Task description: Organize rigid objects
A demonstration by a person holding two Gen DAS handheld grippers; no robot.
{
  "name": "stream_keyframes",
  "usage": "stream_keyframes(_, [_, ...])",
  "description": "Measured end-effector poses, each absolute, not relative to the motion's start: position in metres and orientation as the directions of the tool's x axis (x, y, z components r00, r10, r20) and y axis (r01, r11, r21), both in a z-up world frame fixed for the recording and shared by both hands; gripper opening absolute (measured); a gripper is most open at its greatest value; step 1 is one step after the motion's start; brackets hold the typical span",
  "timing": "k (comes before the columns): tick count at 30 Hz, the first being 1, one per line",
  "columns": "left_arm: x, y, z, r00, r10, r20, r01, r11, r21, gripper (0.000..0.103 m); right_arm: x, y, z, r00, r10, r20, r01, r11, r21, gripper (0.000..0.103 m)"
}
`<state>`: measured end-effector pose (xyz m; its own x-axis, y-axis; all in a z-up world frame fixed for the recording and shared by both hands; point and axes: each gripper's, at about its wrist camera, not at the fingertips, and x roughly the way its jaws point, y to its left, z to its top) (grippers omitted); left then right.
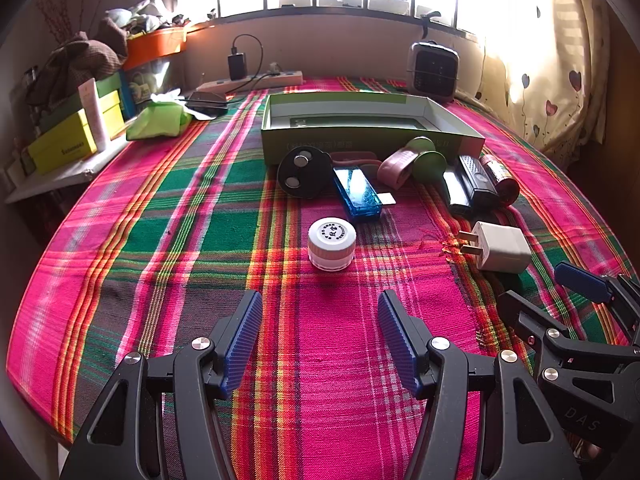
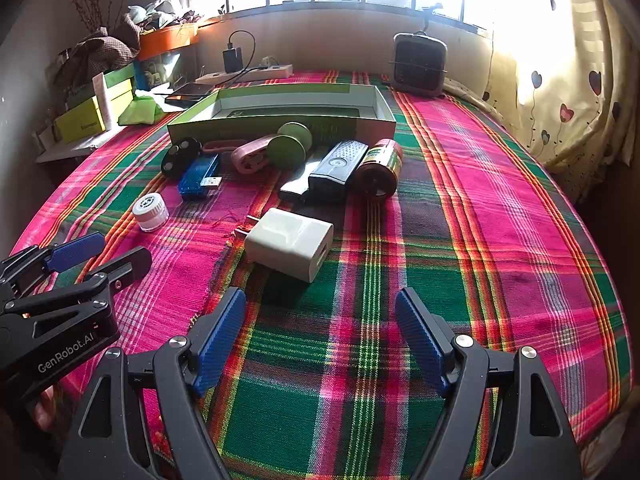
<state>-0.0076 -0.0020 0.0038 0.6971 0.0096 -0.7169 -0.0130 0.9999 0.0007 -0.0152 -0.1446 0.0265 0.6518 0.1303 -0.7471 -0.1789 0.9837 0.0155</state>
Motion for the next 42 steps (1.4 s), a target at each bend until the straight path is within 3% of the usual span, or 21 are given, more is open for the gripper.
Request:
stream_keyframes(22, [-0.004,0.0,0.005,0.685,-0.01,-0.728,0.004,1.0,-0.01,0.059,-0.016,-0.146,0.027,0.649,0.14,-0.747,-0.189,0.982,0.019,0.077])
stream_keyframes(30, [0.005,0.009,0.006,0.673,-0.047,-0.738,0.024,0.999,-0.042,0.059,0.005,-0.156,0.033,0.622,0.22,-0.752,-0.241,0.967,0.084,0.077])
stream_keyframes(42, [0.018,0.016,0.005,0.661,-0.062,-0.748,0.04,0.998,-0.048,0.059,0.037,-0.13,0.031,0.551,0.289,-0.783,-0.43,0.902,0.031,0.077])
